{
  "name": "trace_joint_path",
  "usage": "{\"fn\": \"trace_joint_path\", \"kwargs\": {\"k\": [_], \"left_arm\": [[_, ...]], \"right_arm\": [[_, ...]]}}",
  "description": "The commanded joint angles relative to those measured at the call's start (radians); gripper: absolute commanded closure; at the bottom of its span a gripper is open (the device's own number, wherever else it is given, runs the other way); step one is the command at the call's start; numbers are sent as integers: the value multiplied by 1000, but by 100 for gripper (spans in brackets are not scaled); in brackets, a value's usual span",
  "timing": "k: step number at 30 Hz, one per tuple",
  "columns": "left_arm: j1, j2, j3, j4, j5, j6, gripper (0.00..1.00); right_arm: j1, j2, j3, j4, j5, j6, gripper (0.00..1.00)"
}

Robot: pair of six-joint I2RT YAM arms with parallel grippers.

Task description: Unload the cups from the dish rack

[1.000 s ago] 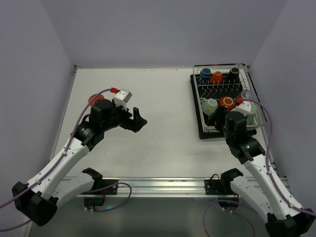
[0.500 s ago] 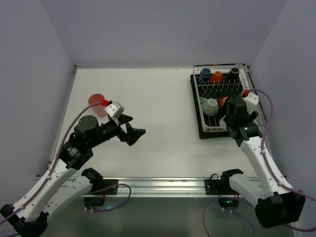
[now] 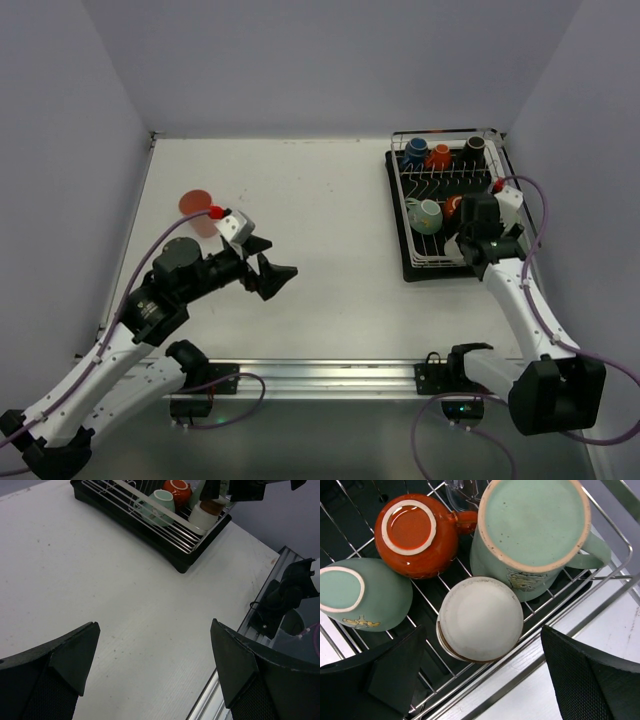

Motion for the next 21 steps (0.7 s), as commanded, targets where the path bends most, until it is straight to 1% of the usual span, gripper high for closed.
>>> {"fn": "trace_joint_path", "kwargs": {"k": [1, 8, 11, 12, 13, 15, 16, 19, 20, 21], "left_arm": [[-9, 6, -1, 10, -6, 22, 0], [-9, 23, 1, 10, -8, 22, 0], [-7, 27, 1, 10, -12, 22, 0], [-7, 30, 1, 10, -14, 22, 0], [-7, 30, 1, 10, -14, 23, 0], [-7, 35, 1, 10, -17, 22, 0], [-7, 37, 1, 10, -17, 22, 0], [-7, 37, 1, 10, -21, 22, 0], [-7, 38, 1, 8, -23, 23, 0], [-6, 40, 1, 10, -23, 22, 0]], "right_arm": [[-18, 36, 5, 79, -32, -19, 1], [-30, 80, -6, 132, -62, -25, 1], [-33, 86, -15, 160, -66, -25, 8], [-32, 89, -16, 172, -70, -27, 11], [-33, 89, -19, 174, -70, -27, 17], [-32, 89, -23, 181, -70, -24, 25], [-32, 80, -29, 185, -73, -22, 33], [-33, 54, -44, 192, -84, -19, 40], [-32, 45, -47, 192, -87, -20, 47], [-32, 36, -52, 194, -87, -22, 49]]}}
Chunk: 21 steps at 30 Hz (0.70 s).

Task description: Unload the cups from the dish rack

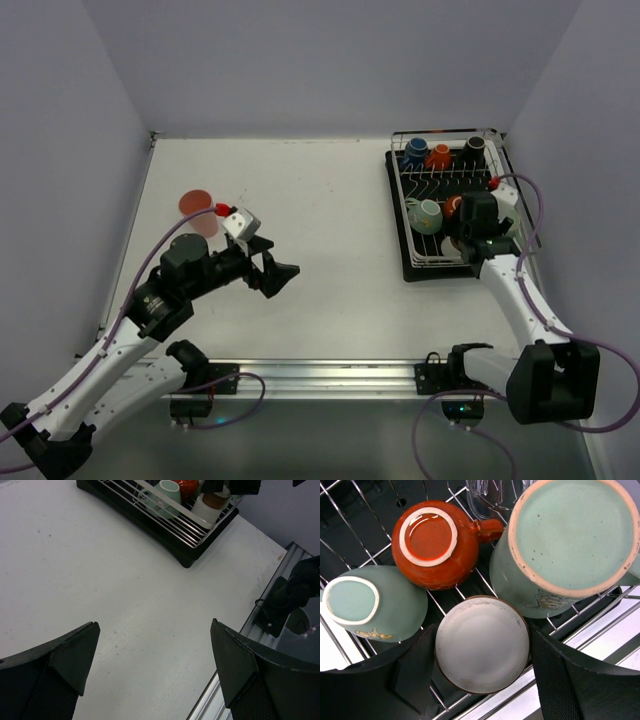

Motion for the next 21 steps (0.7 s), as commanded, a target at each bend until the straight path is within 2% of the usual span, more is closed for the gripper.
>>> {"fn": "trace_joint_path", "kwargs": {"k": [1, 8, 12, 15, 17, 18, 19, 20, 21], "left_arm": [[-6, 1, 1, 10, -13, 23, 0], [-6, 59, 15, 17, 1, -7, 0], [-6, 90, 44, 36, 21, -61, 1], [-6, 101, 45, 114, 49, -131, 3], [-6, 119, 28, 204, 89, -202, 4], [-7, 128, 19, 242, 107, -231, 5], [-7, 142, -2, 281, 151, -292, 5], [-9, 171, -17, 398, 179, -324, 6], [-7, 187, -33, 462, 205, -361, 8]], "right_arm": [[-5, -48, -20, 39, -13, 6, 50], [12, -215, 40, 16, -51, 0, 55], [14, -316, 86, 13, -140, 11, 56], [21, -385, 92, 22, -273, 41, 56], [30, -418, 53, 53, -457, 110, 55], [35, -433, 28, 121, -538, 142, 55], [46, -459, -31, 171, -696, 182, 55], [56, -470, -61, 221, -765, 271, 55], [72, -475, -95, 345, -824, 313, 55]]}}
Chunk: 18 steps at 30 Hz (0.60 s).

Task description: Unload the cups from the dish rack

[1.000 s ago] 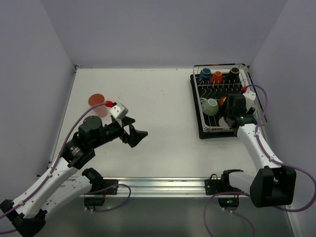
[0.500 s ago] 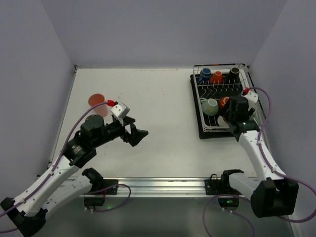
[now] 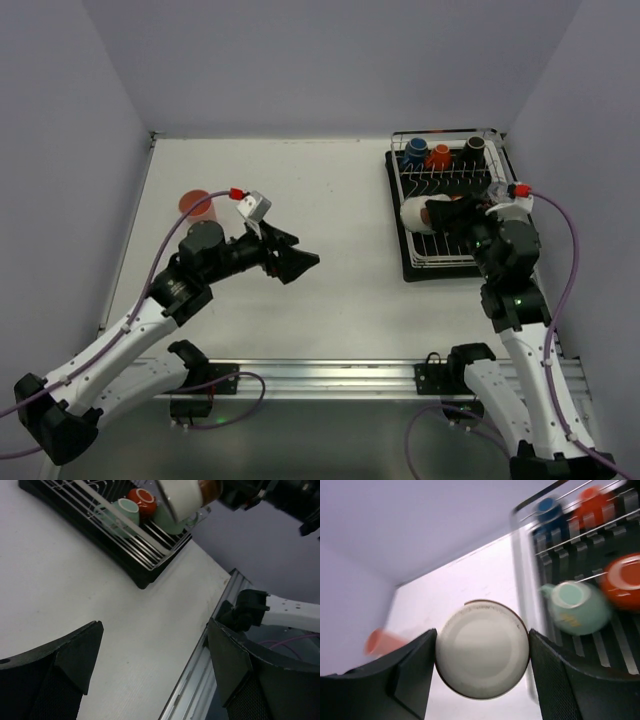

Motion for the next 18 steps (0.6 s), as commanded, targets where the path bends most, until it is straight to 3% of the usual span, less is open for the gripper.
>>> {"fn": "trace_joint_path", "kwargs": {"k": [1, 3, 7, 13, 16, 18], "left_arm": [[-7, 63, -63, 330, 167, -237, 9], [-7, 116, -98, 487, 193, -301, 11], [-9, 191, -140, 691, 198, -431, 19], [-12, 272, -169, 823, 212, -517, 30], [-18, 286, -172, 859, 209, -529, 40], [-19, 289, -177, 872, 207, -531, 53]], "right_arm": [[71, -16, -140, 303, -391, 221, 55], [128, -5, -183, 439, -451, 298, 55], [275, 47, -211, 556, -452, 339, 55], [346, 116, -269, 722, -466, 410, 55], [367, 165, -292, 766, -452, 428, 55], [374, 205, -314, 823, -454, 453, 55]]}}
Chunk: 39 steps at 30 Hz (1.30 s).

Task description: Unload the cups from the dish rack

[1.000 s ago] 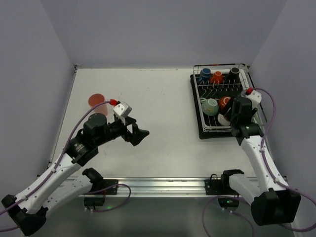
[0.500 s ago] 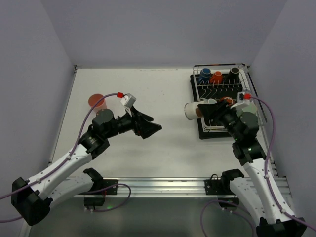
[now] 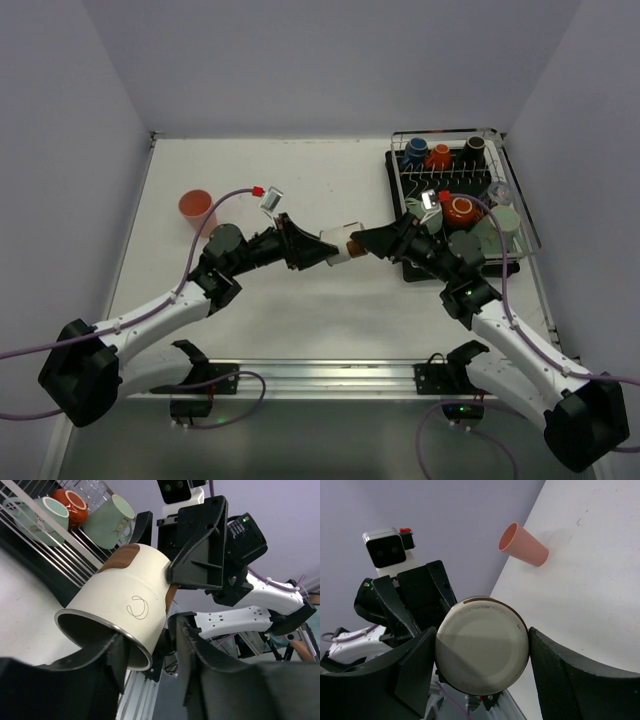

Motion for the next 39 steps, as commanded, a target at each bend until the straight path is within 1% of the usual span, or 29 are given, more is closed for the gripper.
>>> {"fn": "trace_joint_path", "kwargs": {"k": [1, 2, 4, 5, 6, 7, 8, 9, 10, 11, 12, 13, 14, 15, 16, 18, 19, 20, 21, 22, 25, 28, 34, 39], "left_arm": [[-11, 3, -14, 142, 11, -37, 57], [-10, 4, -16, 143, 5, -35, 67], [-10, 3, -25, 143, -15, -26, 79], [-10, -3, -25, 134, -24, -17, 90], [-10, -10, -17, 110, -36, 0, 95], [-10, -22, -4, 64, -99, 64, 99], [-10, -37, 24, -108, -145, 107, 100], [-10, -40, 106, -227, -200, 162, 100], [-11, -36, 157, -334, -325, 275, 100], [-10, -1, 217, -554, -396, 329, 100], [-8, 27, 342, -687, -461, 379, 100], [-7, 61, 399, -779, -555, 463, 100], [-2, 129, 456, -925, -605, 500, 100], [-1, 165, 546, -988, -640, 535, 100], [7, 241, 590, -1094, -688, 592, 100], [39, 315, 707, -1179, -714, 644, 98], [54, 352, 743, -1213, -734, 684, 98], [88, 424, 780, -1287, -742, 698, 98], [105, 455, 832, -1314, -750, 710, 98], [123, 482, 846, -1326, -748, 729, 98], [227, 593, 888, -1358, -696, 753, 100], [249, 662, 947, -1406, -765, 773, 100], [289, 798, 977, -1446, -748, 789, 100], [301, 832, 975, -1442, -731, 790, 100]], "right_arm": [[17, 51, -34, 183, -24, 68, 55], [20, 64, -37, 218, -29, 89, 55], [34, 104, -45, 249, -40, 105, 54], [37, 117, -46, 272, -43, 119, 52], [40, 126, -49, 280, -44, 122, 48], [46, 130, -51, 283, -44, 122, 41], [46, 130, -52, 266, -38, 110, 25], [46, 123, -52, 245, -32, 97, 17], [48, 92, -48, 208, -17, 76, 10], [48, 71, -40, 89, 26, 16, 2], [48, 48, -14, 21, 55, -18, 1], [48, 26, 0, -55, 90, -54, 1], [48, -16, 12, -184, 130, -115, 1], [48, -38, 27, -235, 211, -140, 1], [48, -60, 30, -279, 245, -162, 1], [48, -112, 32, -362, 299, -208, 1], [48, -127, 31, -384, 305, -217, 1], [48, -141, 31, -399, 308, -231, 1], [48, -165, 24, -431, 307, -239, 1], [46, -178, 20, -442, 312, -243, 1], [48, -224, 9, -485, 324, -271, 1], [48, -261, -5, -510, 330, -283, 1], [48, -262, -42, -489, 310, -289, 1], [48, -248, -46, -470, 298, -302, 1]]}}
